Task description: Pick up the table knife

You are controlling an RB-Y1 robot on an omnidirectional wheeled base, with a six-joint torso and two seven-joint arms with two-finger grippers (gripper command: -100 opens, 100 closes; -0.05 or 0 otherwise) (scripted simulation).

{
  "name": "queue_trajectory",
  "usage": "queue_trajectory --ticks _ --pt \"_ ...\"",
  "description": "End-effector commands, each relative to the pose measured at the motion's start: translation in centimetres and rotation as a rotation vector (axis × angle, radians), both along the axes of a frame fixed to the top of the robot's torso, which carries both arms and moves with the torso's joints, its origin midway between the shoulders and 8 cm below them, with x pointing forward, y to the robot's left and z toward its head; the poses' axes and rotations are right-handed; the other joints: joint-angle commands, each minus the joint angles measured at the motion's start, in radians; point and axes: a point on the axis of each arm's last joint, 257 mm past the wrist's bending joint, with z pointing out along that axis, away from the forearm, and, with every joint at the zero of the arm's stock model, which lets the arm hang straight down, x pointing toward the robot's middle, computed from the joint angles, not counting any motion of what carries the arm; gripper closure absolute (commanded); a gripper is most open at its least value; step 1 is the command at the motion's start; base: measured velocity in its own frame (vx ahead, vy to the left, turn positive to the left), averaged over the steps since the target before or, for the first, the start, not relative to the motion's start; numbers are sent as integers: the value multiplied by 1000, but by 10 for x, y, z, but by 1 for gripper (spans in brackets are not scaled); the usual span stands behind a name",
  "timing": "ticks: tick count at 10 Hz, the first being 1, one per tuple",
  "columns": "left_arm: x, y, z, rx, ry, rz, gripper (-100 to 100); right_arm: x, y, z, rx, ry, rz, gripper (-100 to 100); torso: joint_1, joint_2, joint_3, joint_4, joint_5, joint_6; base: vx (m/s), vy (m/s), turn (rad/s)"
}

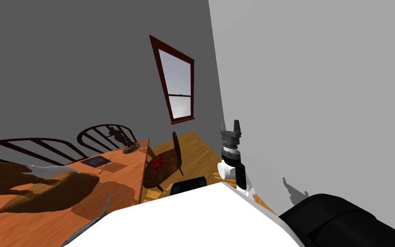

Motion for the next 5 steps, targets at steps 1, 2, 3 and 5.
queue_trajectory --ticks 1,2,3,5 --pt "6 4 -2 -4 4 22 100 0 0 0 0 0 0 0 0 0 0 0 0 0 -132 -6 -68" --pt "16 7 -1 -2 4 39 100 0 0 0 0 0 0 0 1 -3 -2 -1 0 -1 -117 6 -87" --pt "28 10 2 4 1 47 100 0 0 0 0 0 0 0 1 -4 -2 -1 0 -1 -168 -5 -198" --pt "38 15 6 3 -4 71 100 0 0 0 0 0 0 0 0 -3 -2 -1 0 -2 -132 -17 -77"
